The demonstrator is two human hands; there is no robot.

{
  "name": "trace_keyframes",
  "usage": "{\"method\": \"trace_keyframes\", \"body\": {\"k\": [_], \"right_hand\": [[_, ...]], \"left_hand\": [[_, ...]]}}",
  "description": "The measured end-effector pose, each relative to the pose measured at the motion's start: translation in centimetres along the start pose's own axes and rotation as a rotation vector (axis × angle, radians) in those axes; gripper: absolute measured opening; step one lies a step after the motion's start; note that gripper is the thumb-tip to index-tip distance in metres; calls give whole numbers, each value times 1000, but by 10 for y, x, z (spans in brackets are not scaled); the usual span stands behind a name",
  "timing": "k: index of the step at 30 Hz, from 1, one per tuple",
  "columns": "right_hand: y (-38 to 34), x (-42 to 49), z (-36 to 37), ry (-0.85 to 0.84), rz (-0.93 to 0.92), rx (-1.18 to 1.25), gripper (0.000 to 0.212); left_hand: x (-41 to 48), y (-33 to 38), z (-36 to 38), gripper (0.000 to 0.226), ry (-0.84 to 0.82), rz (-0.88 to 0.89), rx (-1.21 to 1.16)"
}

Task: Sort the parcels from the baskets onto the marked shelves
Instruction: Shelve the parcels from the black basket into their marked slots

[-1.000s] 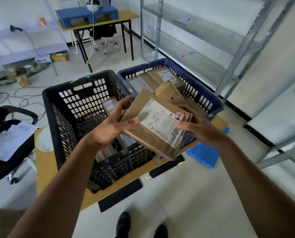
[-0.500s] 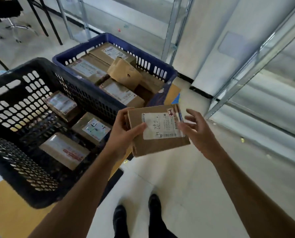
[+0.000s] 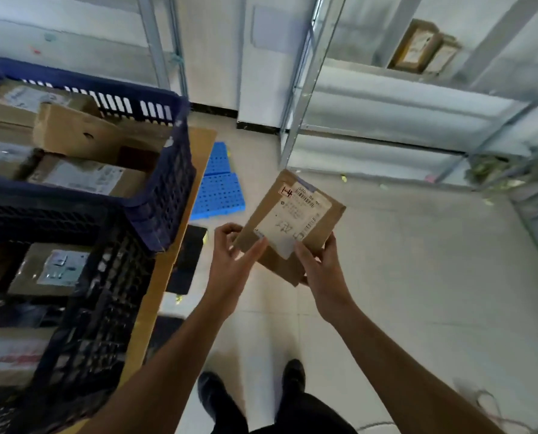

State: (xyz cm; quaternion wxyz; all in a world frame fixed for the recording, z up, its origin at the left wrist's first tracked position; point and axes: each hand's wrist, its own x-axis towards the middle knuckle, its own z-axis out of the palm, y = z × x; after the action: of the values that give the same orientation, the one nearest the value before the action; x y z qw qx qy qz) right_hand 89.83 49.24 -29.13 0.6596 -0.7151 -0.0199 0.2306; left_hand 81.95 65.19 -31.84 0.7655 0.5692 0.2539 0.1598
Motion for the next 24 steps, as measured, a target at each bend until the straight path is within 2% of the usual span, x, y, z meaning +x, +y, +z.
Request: {"method": "trace_keyframes", "body": {"k": [4,9,15,19,21,24], "right_hand": [[12,-10,-57,65,3,-28,74],[42,-34,-136,196,8,15,73],[79,-66,-252,331,58,66,65],[104,-84,-338,422,80,68,61],[113,-92,-376,463,82,73,66],[119,-104,-427,525,78,86,71]], "left_hand": [[-6,-18,29,69,-173,-95,193],[-24,-39,97,83,-390,-130,431],[-54,-76,210,70,-585,-123,634],[-65,-102,277,75,-604,-140,749],[-66,-110,308,65,-596,-73,872],[-63,-117,354,59,-651,157,1075]]}}
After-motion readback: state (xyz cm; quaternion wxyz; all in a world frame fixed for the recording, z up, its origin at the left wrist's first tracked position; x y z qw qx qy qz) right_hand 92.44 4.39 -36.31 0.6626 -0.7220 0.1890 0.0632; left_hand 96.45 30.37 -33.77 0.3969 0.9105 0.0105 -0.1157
